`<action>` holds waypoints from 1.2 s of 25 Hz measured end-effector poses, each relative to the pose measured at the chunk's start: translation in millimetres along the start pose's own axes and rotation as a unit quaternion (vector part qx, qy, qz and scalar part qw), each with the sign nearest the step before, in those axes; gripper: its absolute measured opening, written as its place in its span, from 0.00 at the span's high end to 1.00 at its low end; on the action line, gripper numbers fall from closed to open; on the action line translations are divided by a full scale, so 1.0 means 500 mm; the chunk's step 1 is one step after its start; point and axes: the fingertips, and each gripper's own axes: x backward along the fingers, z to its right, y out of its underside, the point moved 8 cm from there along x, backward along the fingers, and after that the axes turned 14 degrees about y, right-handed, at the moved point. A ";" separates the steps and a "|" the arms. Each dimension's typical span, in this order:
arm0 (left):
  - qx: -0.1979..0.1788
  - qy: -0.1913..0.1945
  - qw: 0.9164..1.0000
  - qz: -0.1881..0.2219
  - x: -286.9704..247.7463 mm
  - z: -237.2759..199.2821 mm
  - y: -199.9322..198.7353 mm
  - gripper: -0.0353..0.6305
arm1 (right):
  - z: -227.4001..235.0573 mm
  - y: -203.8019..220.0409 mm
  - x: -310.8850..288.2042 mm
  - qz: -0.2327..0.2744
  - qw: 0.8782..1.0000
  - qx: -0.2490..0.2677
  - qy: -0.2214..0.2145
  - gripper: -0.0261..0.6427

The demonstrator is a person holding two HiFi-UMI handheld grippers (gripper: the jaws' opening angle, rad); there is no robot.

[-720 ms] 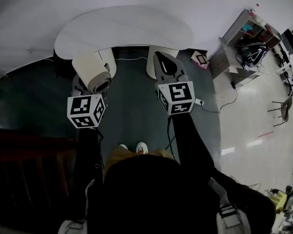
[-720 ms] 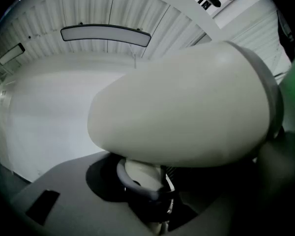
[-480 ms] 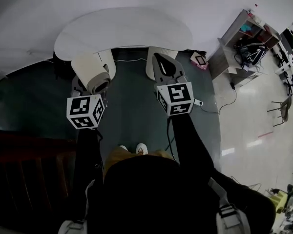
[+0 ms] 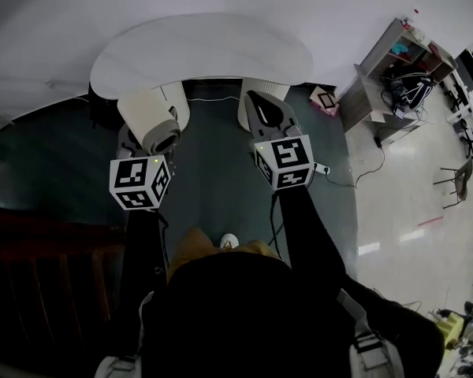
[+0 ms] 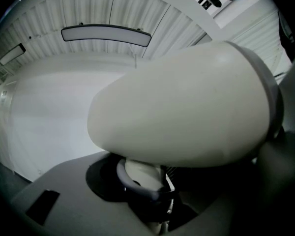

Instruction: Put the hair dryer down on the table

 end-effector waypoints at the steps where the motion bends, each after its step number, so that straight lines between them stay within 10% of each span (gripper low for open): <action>1: -0.001 -0.001 1.000 0.000 0.001 -0.001 0.000 0.62 | 0.000 0.002 -0.002 0.000 1.000 -0.001 -0.002 0.92; 30: -0.014 0.028 1.000 -0.002 -0.229 -0.296 -0.006 0.62 | -0.024 0.021 -0.355 -0.028 0.999 0.020 0.007 0.92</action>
